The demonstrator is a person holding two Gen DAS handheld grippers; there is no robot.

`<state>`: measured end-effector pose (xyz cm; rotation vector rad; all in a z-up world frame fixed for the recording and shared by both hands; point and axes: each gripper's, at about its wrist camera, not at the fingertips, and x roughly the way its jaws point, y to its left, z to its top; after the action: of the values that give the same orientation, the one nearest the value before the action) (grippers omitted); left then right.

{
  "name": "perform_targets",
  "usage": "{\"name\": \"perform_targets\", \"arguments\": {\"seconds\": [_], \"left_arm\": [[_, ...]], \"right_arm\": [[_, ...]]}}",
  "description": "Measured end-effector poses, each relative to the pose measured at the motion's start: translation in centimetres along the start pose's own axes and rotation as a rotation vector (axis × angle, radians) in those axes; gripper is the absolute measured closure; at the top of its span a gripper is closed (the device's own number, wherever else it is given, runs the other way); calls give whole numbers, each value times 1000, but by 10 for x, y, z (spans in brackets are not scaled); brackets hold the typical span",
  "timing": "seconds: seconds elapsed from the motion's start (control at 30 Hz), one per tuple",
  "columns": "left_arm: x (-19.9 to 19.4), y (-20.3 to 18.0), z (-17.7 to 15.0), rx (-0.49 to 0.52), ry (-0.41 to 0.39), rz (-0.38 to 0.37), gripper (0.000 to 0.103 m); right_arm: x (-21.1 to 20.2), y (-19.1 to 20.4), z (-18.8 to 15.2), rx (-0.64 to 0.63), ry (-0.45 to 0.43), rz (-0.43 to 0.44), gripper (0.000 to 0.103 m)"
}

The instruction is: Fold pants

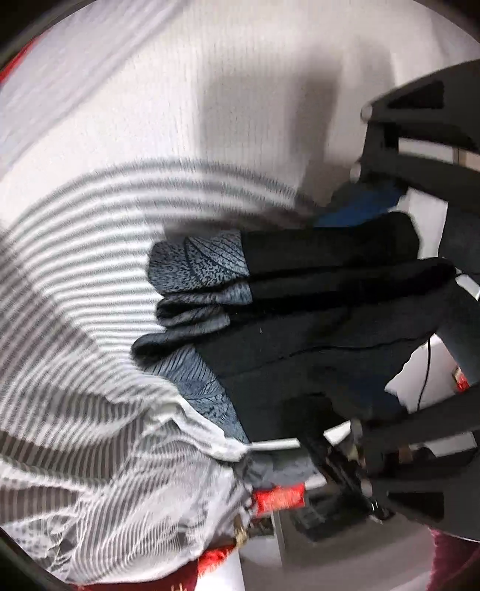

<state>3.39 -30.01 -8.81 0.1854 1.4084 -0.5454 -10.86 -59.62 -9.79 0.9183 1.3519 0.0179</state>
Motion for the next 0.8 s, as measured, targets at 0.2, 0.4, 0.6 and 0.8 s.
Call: {"name": "perform_targets", "arguments": {"seconds": [0.2,0.4,0.6,0.8], "left_arm": [[-20,-8,8,71,-33,49,40],[-12,-32,25,120,-49,58,40],[13,-49,19,140,-15,82,40],[41,-51,13,175,6,126,36]], "right_arm": [[-33,20,-6,13,-110,-106,22],[-25,60,-8,-120,-126,-217,71],[2,68,-12,-157,-89,-273,80],[28,59,-15,-173,-65,-317,81]]}}
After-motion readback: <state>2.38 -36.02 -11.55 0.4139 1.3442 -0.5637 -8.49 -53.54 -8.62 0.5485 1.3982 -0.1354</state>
